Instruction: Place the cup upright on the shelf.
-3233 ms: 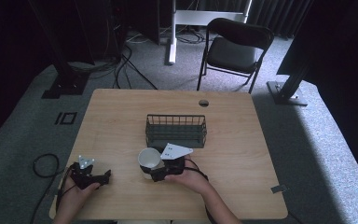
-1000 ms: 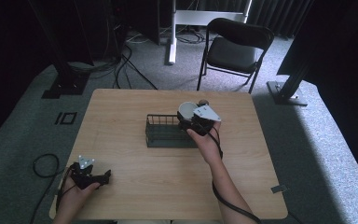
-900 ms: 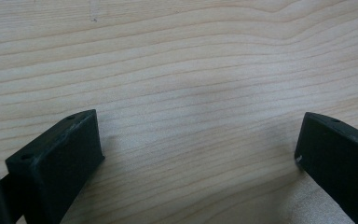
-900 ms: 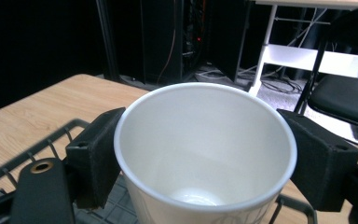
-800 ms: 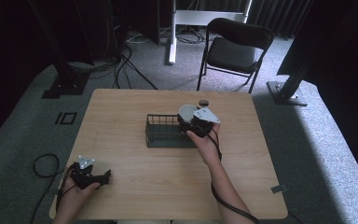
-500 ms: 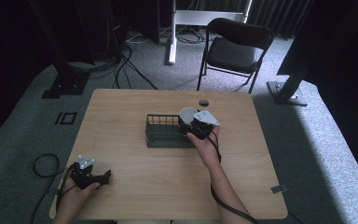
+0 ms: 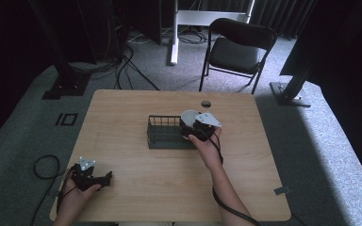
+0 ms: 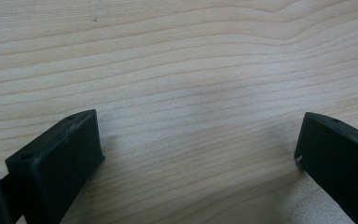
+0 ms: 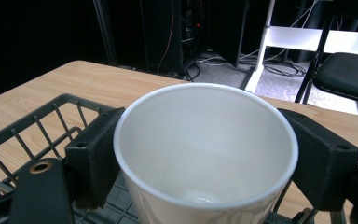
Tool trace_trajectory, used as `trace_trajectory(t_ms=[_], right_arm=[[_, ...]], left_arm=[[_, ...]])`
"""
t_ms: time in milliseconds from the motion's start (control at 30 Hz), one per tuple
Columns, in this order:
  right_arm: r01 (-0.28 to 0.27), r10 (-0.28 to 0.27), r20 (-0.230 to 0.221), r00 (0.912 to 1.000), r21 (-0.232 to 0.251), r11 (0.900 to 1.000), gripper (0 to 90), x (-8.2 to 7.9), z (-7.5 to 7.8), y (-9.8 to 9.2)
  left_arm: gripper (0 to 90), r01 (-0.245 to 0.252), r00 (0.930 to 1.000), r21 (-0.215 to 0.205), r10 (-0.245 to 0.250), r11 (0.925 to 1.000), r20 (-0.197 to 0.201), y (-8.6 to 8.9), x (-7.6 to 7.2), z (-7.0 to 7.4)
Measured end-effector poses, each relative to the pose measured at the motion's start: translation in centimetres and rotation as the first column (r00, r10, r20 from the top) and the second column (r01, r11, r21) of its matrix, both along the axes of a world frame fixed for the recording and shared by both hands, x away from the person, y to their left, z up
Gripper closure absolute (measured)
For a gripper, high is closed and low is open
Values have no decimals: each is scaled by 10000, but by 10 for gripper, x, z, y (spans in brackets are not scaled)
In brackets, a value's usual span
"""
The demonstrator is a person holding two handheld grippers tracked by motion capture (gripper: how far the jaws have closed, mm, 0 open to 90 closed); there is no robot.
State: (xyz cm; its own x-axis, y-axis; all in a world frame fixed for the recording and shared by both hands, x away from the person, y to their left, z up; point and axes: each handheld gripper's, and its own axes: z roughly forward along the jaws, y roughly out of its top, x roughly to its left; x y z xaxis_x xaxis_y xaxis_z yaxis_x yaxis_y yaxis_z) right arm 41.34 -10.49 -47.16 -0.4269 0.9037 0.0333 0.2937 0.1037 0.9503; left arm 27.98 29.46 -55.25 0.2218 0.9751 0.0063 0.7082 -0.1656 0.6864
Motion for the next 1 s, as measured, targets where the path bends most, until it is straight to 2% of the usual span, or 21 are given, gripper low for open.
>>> trace_trajectory(t_ms=[100, 200, 267, 600, 767, 1000], right_arm=[[-146, 146, -14, 9999, -65, 9999, 182, 0, 0, 0], [-405, 407, -68, 9991, 180, 9990, 120, 1, 1, -1], [-320, 320, 5, 9995, 160, 9994, 110, 0, 4, -2], [-505, 502, 246, 9984, 116, 9987, 105, -8, 15, -10], [-571, 572, 287, 9980, -22, 9984, 105, -13, 16, -15], [-714, 709, 460, 9964, 87, 9974, 105, -25, 18, -25]], left_arm=[[8, 1, 10000, 3, -1, 10000, -3, 0, 0, 0], [8, 0, 10000, 3, 0, 10000, -4, 0, 0, 0], [8, 1, 10000, 5, -1, 10000, -3, 0, 0, 0], [8, 0, 10000, 1, 0, 10000, -1, 0, 0, 0], [8, -1, 10000, 1, 1, 10000, 0, 0, 0, 0], [8, 0, 10000, 3, 0, 10000, -3, 0, 0, 0]])
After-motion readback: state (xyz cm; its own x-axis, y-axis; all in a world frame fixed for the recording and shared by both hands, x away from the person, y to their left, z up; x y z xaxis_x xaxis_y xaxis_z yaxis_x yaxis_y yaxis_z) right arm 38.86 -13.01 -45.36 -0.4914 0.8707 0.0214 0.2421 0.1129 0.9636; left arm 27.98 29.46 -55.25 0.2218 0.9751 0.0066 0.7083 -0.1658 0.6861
